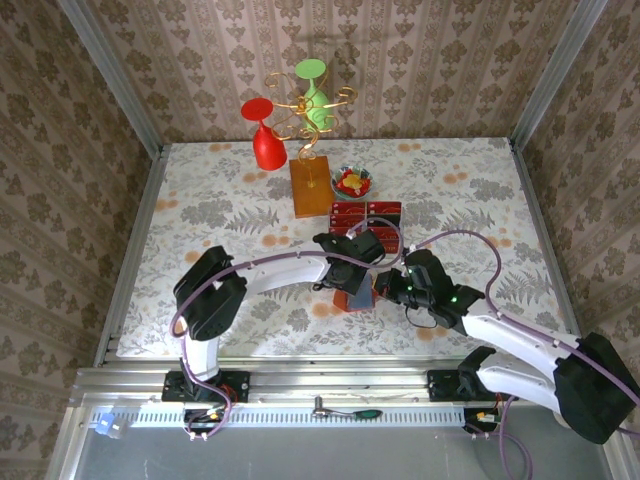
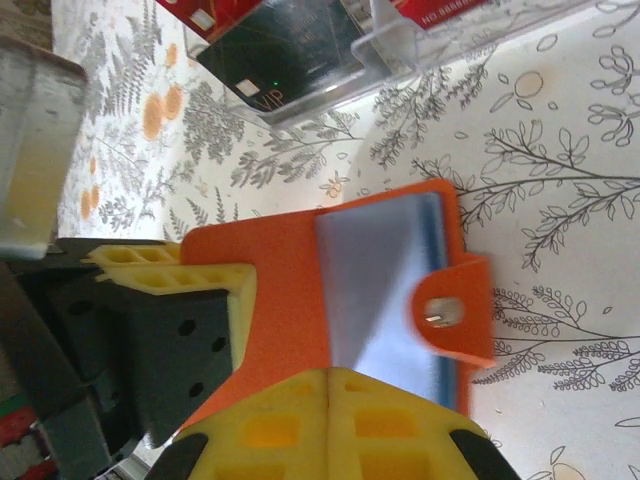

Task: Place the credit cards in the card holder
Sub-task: Open the card holder at the center of the table.

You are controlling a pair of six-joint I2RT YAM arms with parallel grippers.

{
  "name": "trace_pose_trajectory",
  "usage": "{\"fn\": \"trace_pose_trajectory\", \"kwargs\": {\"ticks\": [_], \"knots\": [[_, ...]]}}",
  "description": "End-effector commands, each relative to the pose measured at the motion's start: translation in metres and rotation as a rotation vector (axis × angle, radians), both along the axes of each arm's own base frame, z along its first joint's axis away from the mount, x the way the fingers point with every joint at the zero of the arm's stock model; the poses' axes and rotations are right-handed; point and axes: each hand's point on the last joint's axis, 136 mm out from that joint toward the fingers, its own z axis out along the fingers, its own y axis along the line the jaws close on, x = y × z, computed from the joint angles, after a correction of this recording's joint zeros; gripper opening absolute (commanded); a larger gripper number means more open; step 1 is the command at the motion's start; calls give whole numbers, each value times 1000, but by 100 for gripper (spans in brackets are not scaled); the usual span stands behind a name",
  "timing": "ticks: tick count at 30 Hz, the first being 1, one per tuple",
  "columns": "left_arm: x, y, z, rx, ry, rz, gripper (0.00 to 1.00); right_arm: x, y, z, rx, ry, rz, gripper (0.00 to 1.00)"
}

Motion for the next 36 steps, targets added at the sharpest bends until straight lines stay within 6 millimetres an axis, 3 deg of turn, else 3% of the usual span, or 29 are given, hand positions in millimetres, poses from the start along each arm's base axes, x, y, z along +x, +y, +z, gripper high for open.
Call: {"fn": "trace_pose_trajectory", "kwargs": {"ticks": [1, 16, 21, 25, 27, 33, 36], "knots": [[-2, 1, 22, -35, -1, 26, 0, 5, -4, 6, -19, -12, -21, 0], [-3, -1, 23, -53, 6, 35, 0, 21, 37, -25, 22, 56, 58, 0], [-3, -1, 20, -57, 11, 37, 0, 25, 41, -48, -3, 98, 59, 0], [-1, 9, 16, -43, 2, 46, 1, 22, 33, -70, -50, 133, 35, 0], [2, 17, 12, -33, -7, 55, 7, 19, 30, -79, -64, 147, 31, 0], [9, 50, -6, 64, -38, 67, 42, 10, 21, -96, -89, 181, 14, 0], [8, 60, -20, 121, -42, 52, 49, 7, 17, -101, -101, 193, 7, 0]]}}
